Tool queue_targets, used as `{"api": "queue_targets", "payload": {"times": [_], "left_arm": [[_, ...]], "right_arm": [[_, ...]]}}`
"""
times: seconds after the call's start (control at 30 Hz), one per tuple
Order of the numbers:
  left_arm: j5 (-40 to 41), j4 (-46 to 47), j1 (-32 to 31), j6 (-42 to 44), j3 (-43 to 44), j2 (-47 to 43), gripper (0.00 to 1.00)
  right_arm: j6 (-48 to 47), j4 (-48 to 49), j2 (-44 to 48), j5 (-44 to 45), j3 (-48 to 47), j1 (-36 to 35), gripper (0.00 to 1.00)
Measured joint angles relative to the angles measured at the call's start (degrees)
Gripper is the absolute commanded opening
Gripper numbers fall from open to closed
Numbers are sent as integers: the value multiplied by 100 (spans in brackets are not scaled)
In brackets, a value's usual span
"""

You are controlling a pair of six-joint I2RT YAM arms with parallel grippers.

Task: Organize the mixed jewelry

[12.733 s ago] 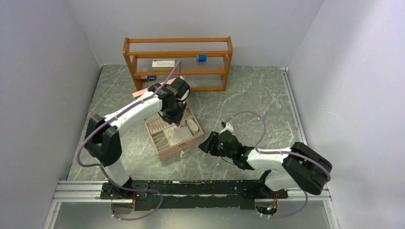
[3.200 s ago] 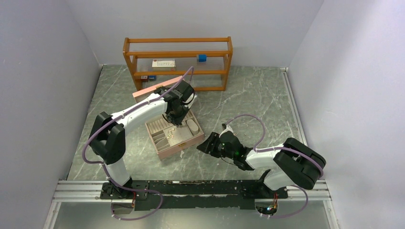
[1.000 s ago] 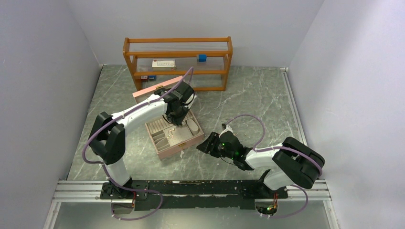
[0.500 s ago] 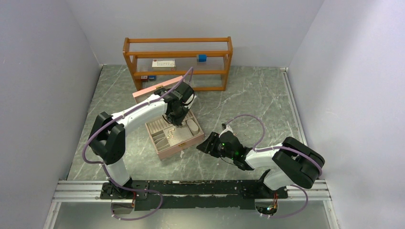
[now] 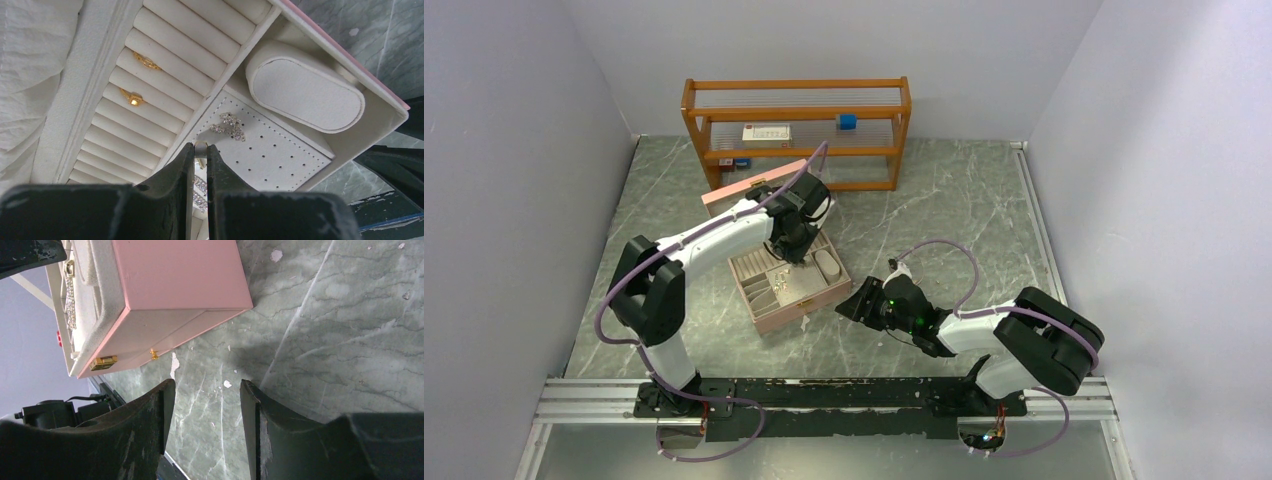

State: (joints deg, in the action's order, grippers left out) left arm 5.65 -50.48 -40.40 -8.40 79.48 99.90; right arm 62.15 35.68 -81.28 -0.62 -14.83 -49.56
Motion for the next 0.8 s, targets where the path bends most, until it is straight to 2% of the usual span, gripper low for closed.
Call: {"api": "queue_targets", "payload": {"times": [0.8], "left_arm": [[-96,55,0,-20,-63,-37,12]], "right_arm": [[20,26,-20,0,0,0,55]]}}
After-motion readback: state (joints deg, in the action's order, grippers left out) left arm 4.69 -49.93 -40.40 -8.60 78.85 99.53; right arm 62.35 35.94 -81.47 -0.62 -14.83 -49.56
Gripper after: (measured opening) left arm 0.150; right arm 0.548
